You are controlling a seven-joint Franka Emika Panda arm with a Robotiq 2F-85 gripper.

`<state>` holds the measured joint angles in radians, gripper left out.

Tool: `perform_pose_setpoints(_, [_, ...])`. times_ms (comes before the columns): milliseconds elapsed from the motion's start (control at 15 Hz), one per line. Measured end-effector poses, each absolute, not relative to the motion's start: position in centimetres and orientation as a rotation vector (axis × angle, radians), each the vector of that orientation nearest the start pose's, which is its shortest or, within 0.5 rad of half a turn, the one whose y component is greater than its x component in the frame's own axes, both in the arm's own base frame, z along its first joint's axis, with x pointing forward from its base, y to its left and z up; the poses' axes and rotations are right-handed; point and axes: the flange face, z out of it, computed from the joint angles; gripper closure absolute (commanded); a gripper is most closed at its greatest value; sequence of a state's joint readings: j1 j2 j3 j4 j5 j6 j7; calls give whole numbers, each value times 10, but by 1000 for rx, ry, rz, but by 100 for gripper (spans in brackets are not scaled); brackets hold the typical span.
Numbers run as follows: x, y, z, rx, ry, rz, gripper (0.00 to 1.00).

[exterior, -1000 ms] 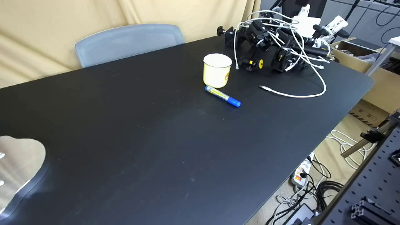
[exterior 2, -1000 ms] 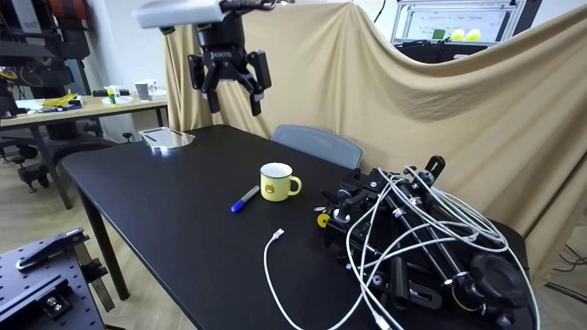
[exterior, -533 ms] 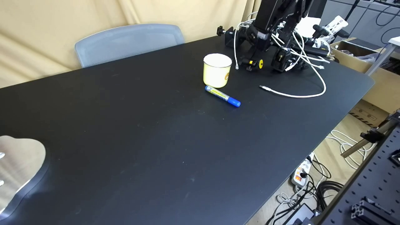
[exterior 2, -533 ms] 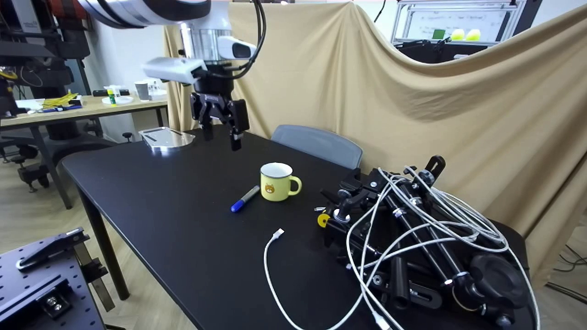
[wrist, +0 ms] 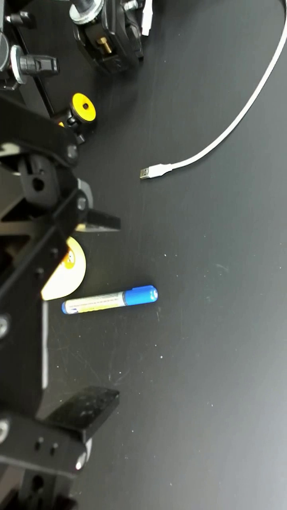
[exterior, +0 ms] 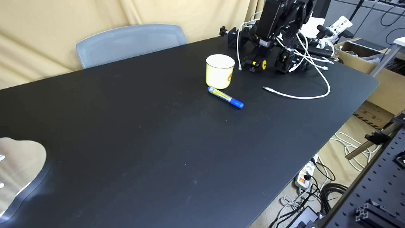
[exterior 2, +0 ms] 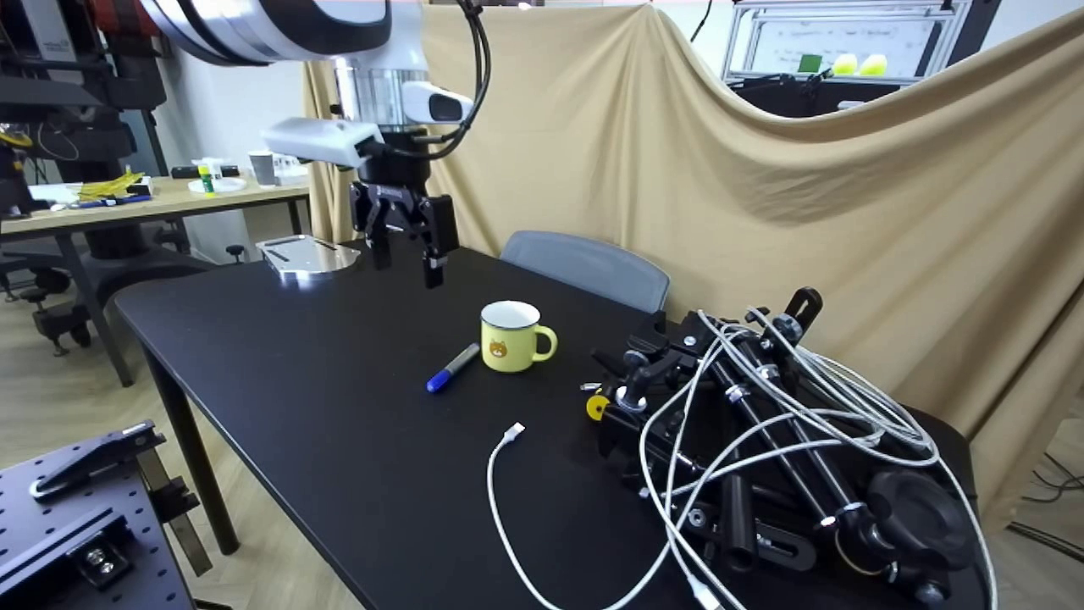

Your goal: Put the blue marker inside the yellow mug then remove the marker from the mug

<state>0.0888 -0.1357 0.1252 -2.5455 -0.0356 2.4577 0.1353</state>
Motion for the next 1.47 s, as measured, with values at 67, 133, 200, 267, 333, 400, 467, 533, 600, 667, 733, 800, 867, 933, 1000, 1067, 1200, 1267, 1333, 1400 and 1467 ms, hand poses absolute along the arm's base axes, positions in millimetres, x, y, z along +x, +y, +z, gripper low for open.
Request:
perform_pose_setpoints(67, [440, 95, 320, -3171, -174, -76, 0])
perform_pose_setpoints(133, [442, 94, 314, -3178, -186, -74, 0])
perform_pose_setpoints(200, [444, 93, 307, -3188, -203, -75, 0])
perform_pose_setpoints(267, [447, 92, 297, -3201, -220, -76, 0])
perform_pose_setpoints(333, [450, 90, 287, -3212, -236, -79, 0])
perform_pose_setpoints(400, [454, 89, 276, -3224, -248, -83, 0])
perform_pose_setpoints(467, [458, 87, 265, -3235, -255, -91, 0])
perform_pose_setpoints(533, [462, 86, 255, -3242, -258, -97, 0])
perform_pose_setpoints(600, [467, 85, 245, -3246, -259, -97, 0])
perform_pose_setpoints(667, [472, 84, 236, -3244, -257, -93, 0])
perform_pose_setpoints(733, [477, 85, 227, -3240, -257, -87, 0])
perform_pose_setpoints(800, [482, 87, 219, -3235, -260, -81, 0])
perform_pose_setpoints(867, [486, 91, 212, -3228, -263, -79, 0])
perform_pose_setpoints(933, [490, 96, 206, -3221, -268, -80, 0])
perform_pose_setpoints(1000, [494, 101, 201, -3211, -271, -82, 0])
perform_pose_setpoints(1067, [497, 107, 197, -3202, -277, -85, 0])
perform_pose_setpoints(1200, [501, 118, 188, -3183, -283, -86, 0])
perform_pose_setpoints(1267, [503, 122, 185, -3175, -289, -83, 0])
perform_pose_setpoints(1333, [505, 126, 181, -3166, -291, -80, 0])
perform_pose_setpoints(1400, [507, 129, 177, -3155, -292, -77, 0])
perform_pose_setpoints(1467, [508, 130, 173, -3144, -292, -71, 0])
